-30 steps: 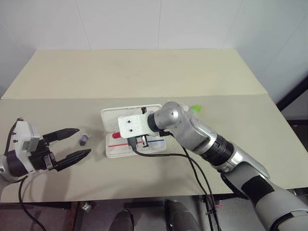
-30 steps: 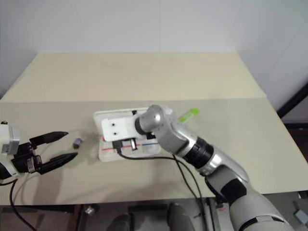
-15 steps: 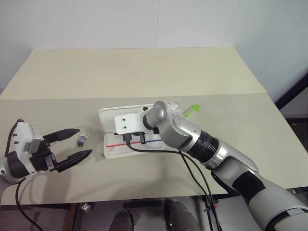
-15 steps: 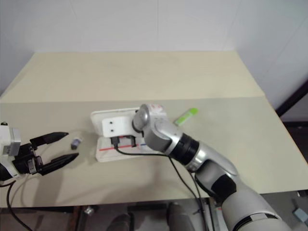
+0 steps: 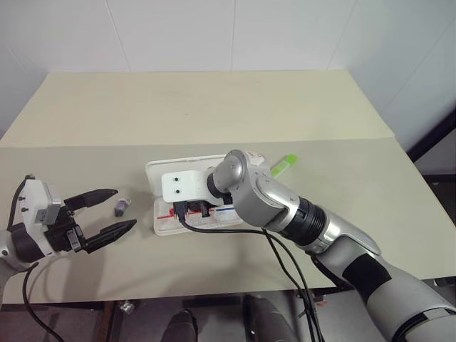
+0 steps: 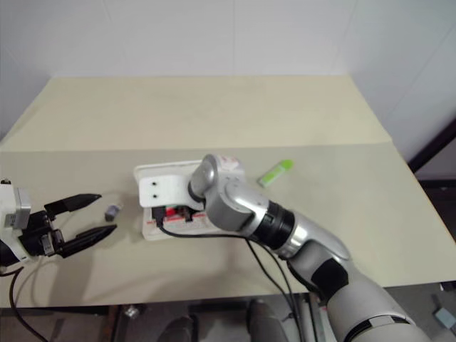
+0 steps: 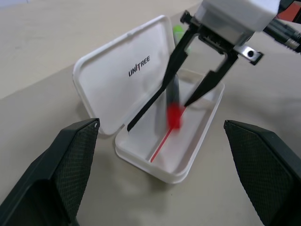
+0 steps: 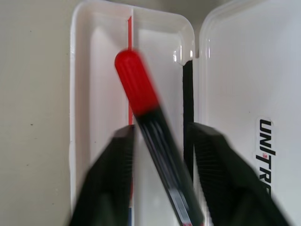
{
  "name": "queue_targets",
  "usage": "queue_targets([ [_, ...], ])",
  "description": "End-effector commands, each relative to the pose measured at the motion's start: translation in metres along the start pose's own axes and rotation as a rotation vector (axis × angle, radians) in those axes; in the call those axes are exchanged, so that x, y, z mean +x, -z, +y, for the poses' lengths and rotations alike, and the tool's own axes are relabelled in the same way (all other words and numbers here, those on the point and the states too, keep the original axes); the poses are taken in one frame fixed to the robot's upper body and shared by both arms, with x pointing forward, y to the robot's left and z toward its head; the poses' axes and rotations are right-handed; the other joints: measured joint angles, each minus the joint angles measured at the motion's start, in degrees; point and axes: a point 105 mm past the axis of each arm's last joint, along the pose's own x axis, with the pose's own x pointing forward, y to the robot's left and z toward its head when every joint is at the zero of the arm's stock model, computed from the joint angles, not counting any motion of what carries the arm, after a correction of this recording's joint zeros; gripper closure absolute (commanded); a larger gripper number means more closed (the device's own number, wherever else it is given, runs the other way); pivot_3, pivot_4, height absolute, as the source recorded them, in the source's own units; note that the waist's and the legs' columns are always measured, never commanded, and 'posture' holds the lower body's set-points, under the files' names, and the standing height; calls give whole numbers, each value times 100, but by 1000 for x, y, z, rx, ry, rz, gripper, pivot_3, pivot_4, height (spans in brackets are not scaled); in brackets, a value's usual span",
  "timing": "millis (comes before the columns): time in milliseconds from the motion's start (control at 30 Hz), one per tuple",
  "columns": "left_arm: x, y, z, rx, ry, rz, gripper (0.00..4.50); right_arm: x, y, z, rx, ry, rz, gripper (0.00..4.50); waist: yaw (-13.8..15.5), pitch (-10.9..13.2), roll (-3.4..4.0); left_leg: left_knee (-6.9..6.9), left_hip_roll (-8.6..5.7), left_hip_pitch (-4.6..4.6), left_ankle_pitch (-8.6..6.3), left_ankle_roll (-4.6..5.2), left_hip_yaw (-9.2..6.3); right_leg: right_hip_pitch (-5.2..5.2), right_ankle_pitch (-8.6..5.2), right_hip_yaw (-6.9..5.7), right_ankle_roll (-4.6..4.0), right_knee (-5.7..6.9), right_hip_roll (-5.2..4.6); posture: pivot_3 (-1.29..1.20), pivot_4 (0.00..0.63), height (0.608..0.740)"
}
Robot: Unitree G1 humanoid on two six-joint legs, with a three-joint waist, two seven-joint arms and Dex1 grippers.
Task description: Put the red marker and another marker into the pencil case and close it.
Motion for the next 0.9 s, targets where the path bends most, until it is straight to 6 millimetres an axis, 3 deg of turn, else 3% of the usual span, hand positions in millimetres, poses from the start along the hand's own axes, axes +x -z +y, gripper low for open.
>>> queue_targets([
  [33, 0, -6, 0, 23, -3, -22, 0, -3, -10, -4, -33, 26, -29, 352, -3, 0, 0, 0, 0, 0, 0, 0, 0, 0, 0, 0, 1, 0, 0, 0, 150, 740],
  [67, 0, -6, 0, 23, -3, -24, 0, -2, -10, -4, -35, 27, -31, 15, -3, 0, 0, -1, 0, 0, 0, 0, 0, -1, 1, 0, 2, 0, 0, 0, 150, 740],
  [267, 1, -6, 0, 22, -6, -30, 0, -5, -15, -2, -50, 12, -87, 15, -4, 0, 0, -1, 0, -2, -3, -1, 0, -2, 1, 0, 6, -1, 0, 0, 150, 740],
  [433, 3, -6, -1, 21, -4, -35, 0, -24, -15, 15, -65, -102, -215, 15, 8, 0, 0, 0, 0, -9, -5, 0, -2, -3, 5, -4, 18, -3, -1, 0, 150, 740],
  [633, 6, -5, 0, 19, 3, -41, 0, -46, 16, 26, -77, -189, -228, 15, 27, -1, -1, 10, 0, -30, -6, 3, -15, -3, 12, -18, 33, -20, -3, 0, 150, 740],
  [900, 12, -5, 2, 19, 14, -52, 0, -56, 64, 14, -119, -179, -103, 15, 11, 1, 1, 8, 1, -31, -7, 4, -15, -9, 11, -18, 31, -19, 0, 0, 150, 740],
])
